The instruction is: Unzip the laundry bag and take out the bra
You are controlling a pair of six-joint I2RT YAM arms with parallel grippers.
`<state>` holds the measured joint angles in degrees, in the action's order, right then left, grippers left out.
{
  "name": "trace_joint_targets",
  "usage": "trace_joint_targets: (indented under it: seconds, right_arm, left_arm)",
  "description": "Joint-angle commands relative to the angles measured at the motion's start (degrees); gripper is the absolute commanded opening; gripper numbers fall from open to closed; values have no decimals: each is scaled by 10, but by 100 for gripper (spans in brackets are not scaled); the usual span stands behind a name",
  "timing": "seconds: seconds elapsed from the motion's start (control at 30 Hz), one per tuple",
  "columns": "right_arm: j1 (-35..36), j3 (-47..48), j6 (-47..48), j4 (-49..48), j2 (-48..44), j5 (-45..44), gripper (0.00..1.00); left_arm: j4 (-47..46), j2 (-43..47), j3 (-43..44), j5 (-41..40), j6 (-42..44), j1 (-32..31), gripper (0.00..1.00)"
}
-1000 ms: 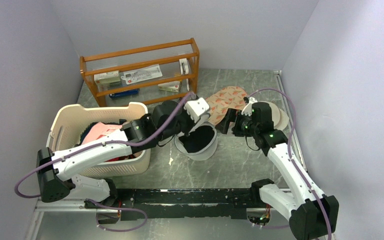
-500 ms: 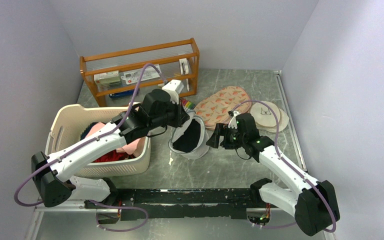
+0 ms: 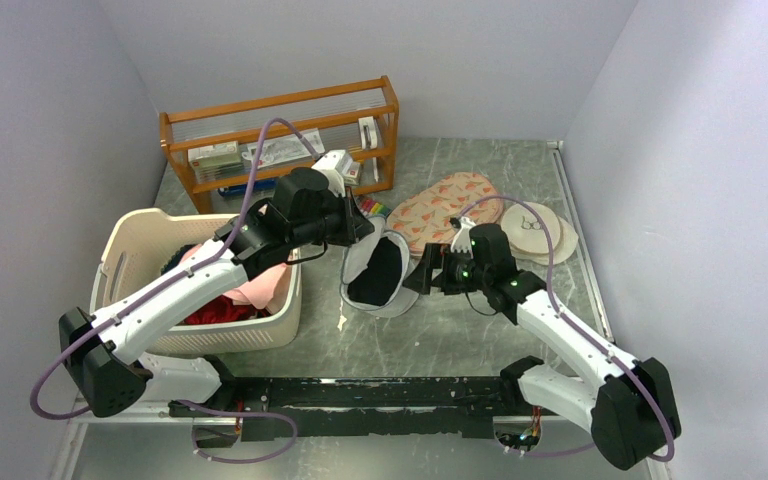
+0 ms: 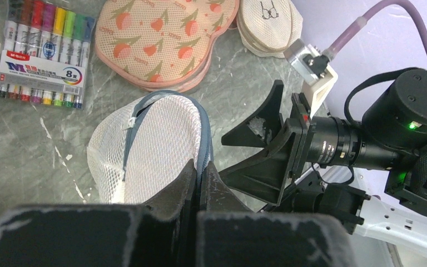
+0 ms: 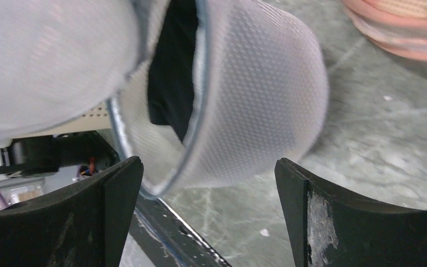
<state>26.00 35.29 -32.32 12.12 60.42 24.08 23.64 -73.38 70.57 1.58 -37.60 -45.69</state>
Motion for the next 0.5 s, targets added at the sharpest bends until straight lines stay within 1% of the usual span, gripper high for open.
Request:
trace_joint_targets:
  seconds: [0.0,0.07,0.13,0.2,0.3,0.4,0.43,0.47]
  right_arm:
    - [53,58,-31,-15,32,-19,90]
    - [81,74,-16,-19,49,-64,92]
    - [88,82,-3,-23,82,-67,93]
    - [89,97,10,6,124,-82,92]
    - [96,96,18,35,154,-112,83]
    - [99,70,16,32,130,-118,75]
    - [98,64,14,35,116,-124,71]
    - [98,58,14,41,102,-137,61]
  left_arm:
    - [6,21,11,52,-17,8,7]
    - [-6,28,-4,65,-23,8,7]
    - [-19,34,-19,79,-28,8,7]
    - [-24,38,-27,89,-30,8,7]
    - [-27,46,-34,90,-24,9,7]
    - [-23,49,-32,92,-8,10,7]
    - [-21,49,-28,92,-2,11,7]
    - [-16,47,-25,93,5,11,7]
